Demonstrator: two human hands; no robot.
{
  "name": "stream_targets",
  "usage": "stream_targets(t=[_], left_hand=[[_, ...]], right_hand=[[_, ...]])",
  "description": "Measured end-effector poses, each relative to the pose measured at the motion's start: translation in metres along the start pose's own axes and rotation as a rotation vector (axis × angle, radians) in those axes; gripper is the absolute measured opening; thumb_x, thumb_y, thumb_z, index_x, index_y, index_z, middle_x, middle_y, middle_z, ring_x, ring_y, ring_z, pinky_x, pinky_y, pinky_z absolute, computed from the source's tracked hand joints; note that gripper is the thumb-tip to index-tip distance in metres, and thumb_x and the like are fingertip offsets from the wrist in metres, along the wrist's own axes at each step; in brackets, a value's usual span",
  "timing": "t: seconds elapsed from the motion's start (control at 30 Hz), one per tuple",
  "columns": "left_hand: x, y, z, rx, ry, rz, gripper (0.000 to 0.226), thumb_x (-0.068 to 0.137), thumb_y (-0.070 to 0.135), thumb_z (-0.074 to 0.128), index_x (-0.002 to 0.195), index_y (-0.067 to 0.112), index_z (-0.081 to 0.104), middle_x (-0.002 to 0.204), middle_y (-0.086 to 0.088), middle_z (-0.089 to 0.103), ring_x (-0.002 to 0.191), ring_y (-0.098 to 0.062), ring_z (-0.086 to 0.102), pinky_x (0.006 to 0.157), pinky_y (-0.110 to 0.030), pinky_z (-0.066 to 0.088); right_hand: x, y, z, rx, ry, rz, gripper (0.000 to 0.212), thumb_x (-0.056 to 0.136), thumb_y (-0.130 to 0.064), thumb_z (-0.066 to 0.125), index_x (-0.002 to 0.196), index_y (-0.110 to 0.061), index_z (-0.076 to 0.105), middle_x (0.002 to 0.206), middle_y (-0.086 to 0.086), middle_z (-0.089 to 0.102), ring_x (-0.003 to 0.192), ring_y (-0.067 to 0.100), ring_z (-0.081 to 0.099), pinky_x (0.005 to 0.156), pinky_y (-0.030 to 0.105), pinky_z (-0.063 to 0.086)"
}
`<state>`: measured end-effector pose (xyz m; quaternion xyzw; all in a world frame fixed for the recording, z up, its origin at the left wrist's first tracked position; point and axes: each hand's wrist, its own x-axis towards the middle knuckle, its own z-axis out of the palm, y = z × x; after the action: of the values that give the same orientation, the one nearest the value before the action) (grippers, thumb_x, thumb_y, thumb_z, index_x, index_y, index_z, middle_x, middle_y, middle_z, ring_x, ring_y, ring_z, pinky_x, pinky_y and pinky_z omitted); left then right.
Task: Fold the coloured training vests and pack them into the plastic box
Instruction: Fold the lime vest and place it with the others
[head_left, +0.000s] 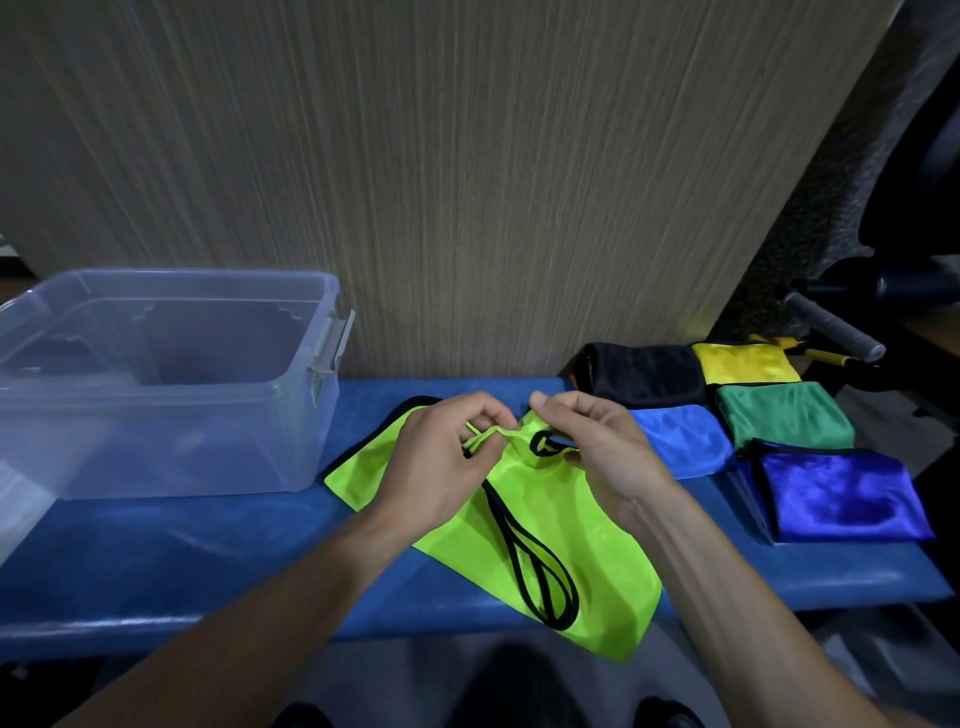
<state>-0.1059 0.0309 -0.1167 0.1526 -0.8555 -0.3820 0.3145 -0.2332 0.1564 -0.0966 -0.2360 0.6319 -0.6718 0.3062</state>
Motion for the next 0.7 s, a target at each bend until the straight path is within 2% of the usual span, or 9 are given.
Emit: stream_targets(t=[0.1, 0.2, 0.3, 0.37, 0.47, 0.53, 0.6, 0.7], left_hand=[[0.001, -0.001, 0.001, 0.013, 0.015, -0.036, 0.016, 0.089, 0.018, 0.071, 0.092, 0.033, 0.071, 0.087, 0.015, 0.07, 0.085, -0.009, 0.063, 0.076, -0.023, 0.05], [0.001, -0.001, 0.002, 0.011, 0.031, -0.074, 0.015, 0.087, 0.02, 0.071, 0.091, 0.034, 0.072, 0.085, 0.014, 0.068, 0.081, -0.009, 0.062, 0.073, -0.026, 0.052], [0.001, -0.001, 0.003, 0.01, 0.055, -0.105, 0.013, 0.086, 0.023, 0.072, 0.089, 0.037, 0.071, 0.083, 0.012, 0.066, 0.071, -0.01, 0.059, 0.065, -0.026, 0.049], [0.002, -0.002, 0.003, -0.006, 0.066, -0.107, 0.012, 0.086, 0.024, 0.074, 0.087, 0.036, 0.07, 0.079, 0.012, 0.065, 0.063, -0.011, 0.057, 0.059, -0.023, 0.045], [0.003, -0.001, 0.004, -0.047, 0.063, -0.118, 0.01, 0.086, 0.026, 0.075, 0.085, 0.035, 0.069, 0.077, 0.013, 0.065, 0.06, -0.019, 0.059, 0.055, -0.024, 0.045], [0.003, -0.001, 0.004, -0.075, 0.063, -0.126, 0.01, 0.086, 0.027, 0.075, 0.085, 0.035, 0.068, 0.077, 0.013, 0.065, 0.06, -0.024, 0.06, 0.053, -0.028, 0.046], [0.003, -0.001, 0.005, -0.09, 0.061, -0.128, 0.011, 0.086, 0.026, 0.075, 0.085, 0.034, 0.068, 0.077, 0.012, 0.065, 0.06, -0.027, 0.061, 0.053, -0.034, 0.046], [0.002, 0.0, 0.005, -0.094, 0.051, -0.117, 0.011, 0.086, 0.027, 0.076, 0.085, 0.034, 0.068, 0.077, 0.01, 0.066, 0.061, -0.027, 0.062, 0.054, -0.035, 0.048]], right_hand=[[0.0, -0.002, -0.003, -0.02, 0.045, -0.054, 0.018, 0.089, -0.025, 0.075, 0.09, -0.011, 0.064, 0.082, 0.007, 0.058, 0.065, 0.002, 0.054, 0.059, 0.008, 0.042], [-0.001, -0.006, -0.008, -0.068, 0.017, -0.096, 0.019, 0.092, -0.022, 0.072, 0.105, -0.009, 0.07, 0.084, 0.004, 0.066, 0.076, 0.003, 0.061, 0.067, 0.009, 0.044], [-0.004, -0.011, -0.015, -0.072, -0.083, -0.165, 0.028, 0.092, -0.004, 0.069, 0.118, -0.012, 0.07, 0.09, 0.004, 0.074, 0.083, 0.004, 0.068, 0.074, 0.011, 0.047], [-0.005, -0.01, -0.021, -0.107, -0.191, -0.224, 0.044, 0.085, 0.005, 0.073, 0.125, -0.014, 0.068, 0.106, 0.006, 0.074, 0.098, 0.01, 0.068, 0.085, 0.021, 0.052], [-0.006, -0.007, -0.024, -0.337, -0.257, -0.296, 0.057, 0.08, 0.0, 0.081, 0.129, -0.026, 0.066, 0.124, -0.004, 0.07, 0.121, 0.01, 0.06, 0.098, 0.032, 0.05], [-0.007, -0.003, -0.021, -0.489, -0.252, -0.35, 0.055, 0.079, -0.01, 0.086, 0.126, -0.029, 0.066, 0.123, -0.009, 0.067, 0.12, 0.006, 0.058, 0.098, 0.023, 0.045], [-0.007, 0.002, -0.017, -0.558, -0.231, -0.435, 0.044, 0.079, -0.016, 0.086, 0.118, -0.026, 0.068, 0.118, -0.008, 0.066, 0.115, 0.009, 0.058, 0.092, 0.014, 0.043], [-0.002, 0.006, -0.018, -0.549, -0.162, -0.511, 0.022, 0.085, -0.014, 0.082, 0.103, -0.02, 0.072, 0.106, -0.006, 0.069, 0.105, 0.013, 0.063, 0.088, 0.015, 0.045]])
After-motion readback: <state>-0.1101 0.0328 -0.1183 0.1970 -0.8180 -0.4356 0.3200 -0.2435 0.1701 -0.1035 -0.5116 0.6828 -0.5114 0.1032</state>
